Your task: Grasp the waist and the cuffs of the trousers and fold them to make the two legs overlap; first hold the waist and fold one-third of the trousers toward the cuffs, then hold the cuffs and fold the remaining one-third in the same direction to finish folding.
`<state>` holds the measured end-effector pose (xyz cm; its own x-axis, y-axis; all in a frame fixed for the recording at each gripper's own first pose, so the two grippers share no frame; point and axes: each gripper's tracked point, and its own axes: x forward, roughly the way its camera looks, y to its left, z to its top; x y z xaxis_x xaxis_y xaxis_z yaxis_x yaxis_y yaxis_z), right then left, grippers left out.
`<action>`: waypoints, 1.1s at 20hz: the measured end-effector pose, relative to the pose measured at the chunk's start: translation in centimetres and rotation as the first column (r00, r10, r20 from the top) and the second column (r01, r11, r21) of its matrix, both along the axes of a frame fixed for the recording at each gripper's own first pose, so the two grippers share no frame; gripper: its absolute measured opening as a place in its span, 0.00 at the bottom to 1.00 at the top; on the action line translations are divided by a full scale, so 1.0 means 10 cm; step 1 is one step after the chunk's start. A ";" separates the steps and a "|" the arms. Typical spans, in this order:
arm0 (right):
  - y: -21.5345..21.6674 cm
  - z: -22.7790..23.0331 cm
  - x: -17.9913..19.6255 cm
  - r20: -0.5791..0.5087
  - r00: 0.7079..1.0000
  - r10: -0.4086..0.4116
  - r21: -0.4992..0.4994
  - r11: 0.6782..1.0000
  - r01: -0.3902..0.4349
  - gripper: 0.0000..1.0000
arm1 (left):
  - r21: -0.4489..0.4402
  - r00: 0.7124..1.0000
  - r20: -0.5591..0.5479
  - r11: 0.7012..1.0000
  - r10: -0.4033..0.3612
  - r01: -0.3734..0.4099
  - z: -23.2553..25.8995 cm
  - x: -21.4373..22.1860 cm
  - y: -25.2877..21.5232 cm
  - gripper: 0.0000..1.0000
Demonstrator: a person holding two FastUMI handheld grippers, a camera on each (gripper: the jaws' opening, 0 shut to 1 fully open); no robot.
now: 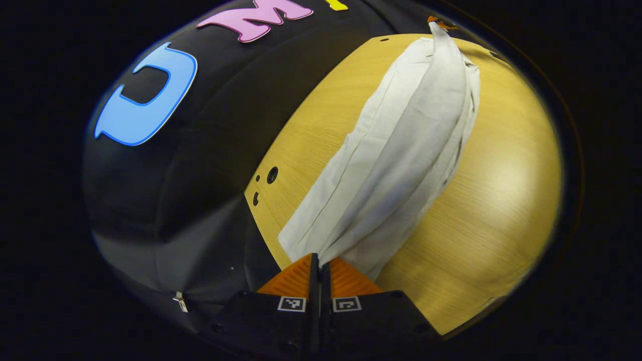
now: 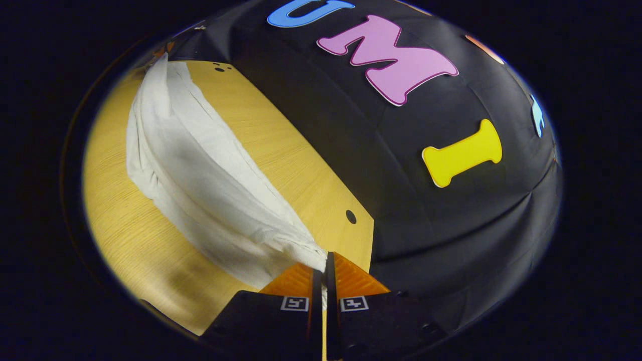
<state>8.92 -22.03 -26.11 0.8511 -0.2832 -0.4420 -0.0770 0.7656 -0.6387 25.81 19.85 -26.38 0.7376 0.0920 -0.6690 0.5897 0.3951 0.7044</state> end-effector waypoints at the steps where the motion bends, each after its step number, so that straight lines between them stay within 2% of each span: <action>1: -0.03 -0.02 0.08 -0.003 1.000 -0.005 -0.004 1.000 0.005 0.08 | -0.001 1.000 0.003 1.000 0.008 -0.008 -0.01 0.08 0.01 0.05; 6: -0.09 -0.26 0.53 -0.041 0.999 0.001 -0.023 1.000 -0.002 0.08 | 0.012 0.999 -0.014 0.999 0.052 -0.051 -0.20 0.42 0.04 0.05; 8: -0.11 -0.37 0.70 -0.067 0.998 0.014 -0.060 0.998 -0.018 0.08 | 0.034 0.998 -0.029 0.998 0.059 -0.058 -0.33 0.53 0.05 0.05; 16: -0.15 -1.00 0.98 -0.199 0.979 0.031 -0.112 0.992 -0.055 0.08 | 0.169 0.996 -0.077 0.985 0.050 -0.036 -0.71 0.80 0.10 0.05; 19: -0.19 -1.18 1.02 -0.234 0.972 0.016 -0.138 0.989 -0.050 0.09 | 0.215 0.999 -0.037 0.976 0.035 -0.026 -0.71 0.85 0.11 0.06; 21: -0.17 -1.19 1.04 -0.233 0.972 0.013 -0.155 0.987 -0.050 0.16 | 0.232 1.000 -0.018 0.973 0.021 -0.016 -0.66 0.86 0.08 0.10; 22: -0.18 -1.14 1.02 -0.224 0.975 0.010 -0.178 0.983 -0.051 0.17 | 0.235 1.000 -0.003 0.972 0.014 -0.013 -0.63 0.88 0.07 0.20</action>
